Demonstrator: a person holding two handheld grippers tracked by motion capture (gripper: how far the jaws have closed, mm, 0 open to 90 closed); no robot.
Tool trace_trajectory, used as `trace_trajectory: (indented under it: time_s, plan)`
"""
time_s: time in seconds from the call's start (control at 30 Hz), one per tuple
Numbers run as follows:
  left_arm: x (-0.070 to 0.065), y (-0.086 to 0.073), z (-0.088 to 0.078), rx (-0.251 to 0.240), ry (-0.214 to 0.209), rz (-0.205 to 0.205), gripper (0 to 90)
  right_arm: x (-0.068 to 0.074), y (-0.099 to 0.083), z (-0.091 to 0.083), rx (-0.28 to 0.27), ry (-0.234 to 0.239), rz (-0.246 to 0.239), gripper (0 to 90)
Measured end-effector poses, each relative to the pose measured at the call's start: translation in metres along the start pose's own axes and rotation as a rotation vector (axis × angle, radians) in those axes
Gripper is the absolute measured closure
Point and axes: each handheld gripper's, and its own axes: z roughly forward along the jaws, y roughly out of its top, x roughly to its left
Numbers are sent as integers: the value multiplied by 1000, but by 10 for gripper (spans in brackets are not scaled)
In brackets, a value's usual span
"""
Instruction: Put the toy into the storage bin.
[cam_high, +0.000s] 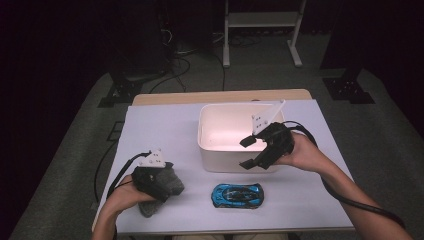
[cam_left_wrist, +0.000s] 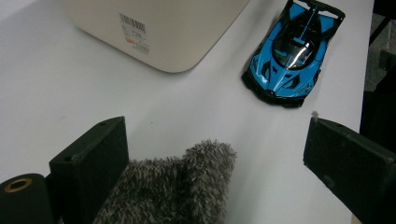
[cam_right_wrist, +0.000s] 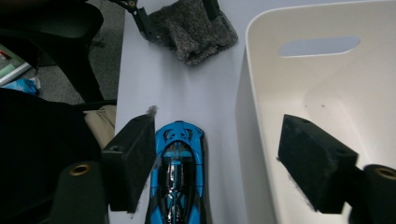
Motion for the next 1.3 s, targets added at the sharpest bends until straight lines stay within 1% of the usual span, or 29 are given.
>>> trace_trajectory:
  time_s: [0.07,0.13,0.17,0.27,0.3,0.4,0.47,0.57,0.63,0.67,0.77,0.97,1.17,1.3]
  plan:
    - [0,0,0,2,0,2,63,7,-2,-1,-10,-3,6,207]
    - [0,0,0,0,1,1,63,13,-4,0,-12,-2,-4,189]
    - [0,0,0,0,0,2,63,18,-6,2,-5,-1,-5,182]
    - [0,0,1,2,1,2,63,26,-11,8,-4,17,-15,181]
    - [0,0,1,3,0,3,63,28,-13,11,-5,25,-23,178]
    - [0,0,1,2,0,-1,63,34,-17,20,-4,39,-20,165]
    - [0,-1,2,2,0,-3,63,36,-22,28,-1,41,-18,156]
    - [0,-1,1,3,1,-2,63,40,-29,40,22,37,-16,155]
    - [0,-1,1,1,2,2,63,41,-34,48,41,35,-16,155]
    - [-1,-1,1,-5,2,-6,63,41,-37,52,39,38,-12,155]
    - [0,-1,0,-7,5,-1,63,41,-44,62,48,39,0,137]
    - [-2,0,0,-6,5,-1,63,40,-56,80,72,40,15,136]
    - [-2,0,0,-4,3,0,63,37,-65,93,86,36,27,128]
    - [-1,0,0,2,2,1,63,36,-71,98,84,25,36,123]
